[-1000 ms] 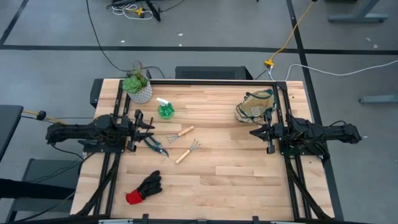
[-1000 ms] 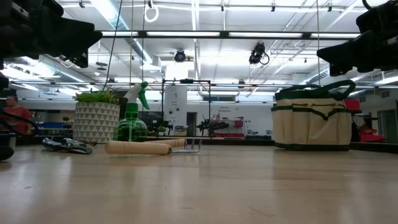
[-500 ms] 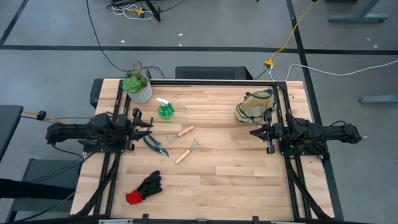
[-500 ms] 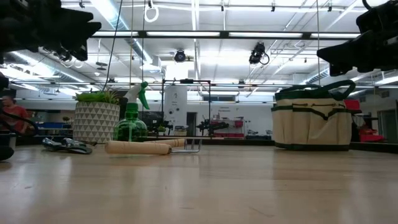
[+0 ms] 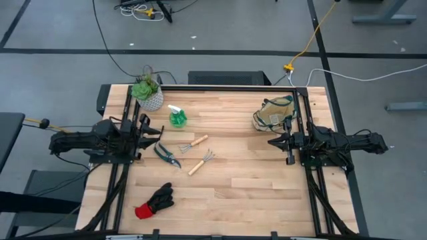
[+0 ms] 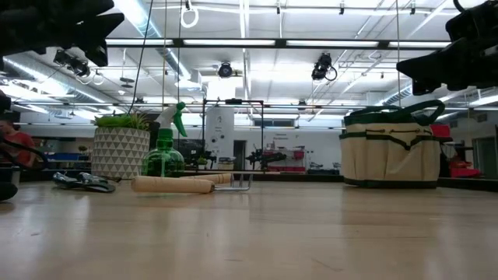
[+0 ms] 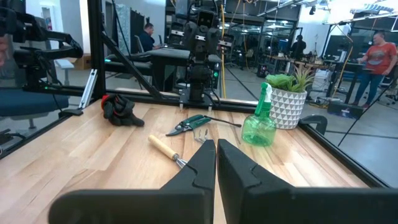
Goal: Pick & Place Garden tools in Gardening bag
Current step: Put the green spray bottle into the brown gardening bag
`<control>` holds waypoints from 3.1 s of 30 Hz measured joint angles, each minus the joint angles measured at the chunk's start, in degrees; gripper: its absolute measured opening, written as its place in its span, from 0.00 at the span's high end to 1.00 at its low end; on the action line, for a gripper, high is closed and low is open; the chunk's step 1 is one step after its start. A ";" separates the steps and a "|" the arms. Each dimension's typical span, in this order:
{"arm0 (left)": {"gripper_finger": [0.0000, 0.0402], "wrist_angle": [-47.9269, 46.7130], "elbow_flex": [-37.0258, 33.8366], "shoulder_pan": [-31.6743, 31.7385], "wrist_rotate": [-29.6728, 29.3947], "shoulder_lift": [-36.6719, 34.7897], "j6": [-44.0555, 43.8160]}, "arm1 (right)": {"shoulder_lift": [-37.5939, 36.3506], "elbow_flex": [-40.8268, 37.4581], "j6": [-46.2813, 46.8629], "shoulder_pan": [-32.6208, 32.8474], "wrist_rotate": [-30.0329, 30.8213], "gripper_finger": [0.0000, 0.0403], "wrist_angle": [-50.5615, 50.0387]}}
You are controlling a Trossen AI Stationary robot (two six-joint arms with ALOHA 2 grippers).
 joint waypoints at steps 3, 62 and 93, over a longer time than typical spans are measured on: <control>0.68 -0.28 1.22 0.00 -1.42 0.00 0.07 | 0.00 0.01 0.00 0.00 0.00 0.95 0.00; 0.99 -1.00 2.95 0.00 -2.67 0.02 -0.58 | -0.02 0.01 0.00 0.01 0.01 0.95 0.01; 1.00 -10.44 22.05 0.00 -2.34 15.96 3.12 | -0.01 -0.01 0.00 0.01 0.01 0.95 0.02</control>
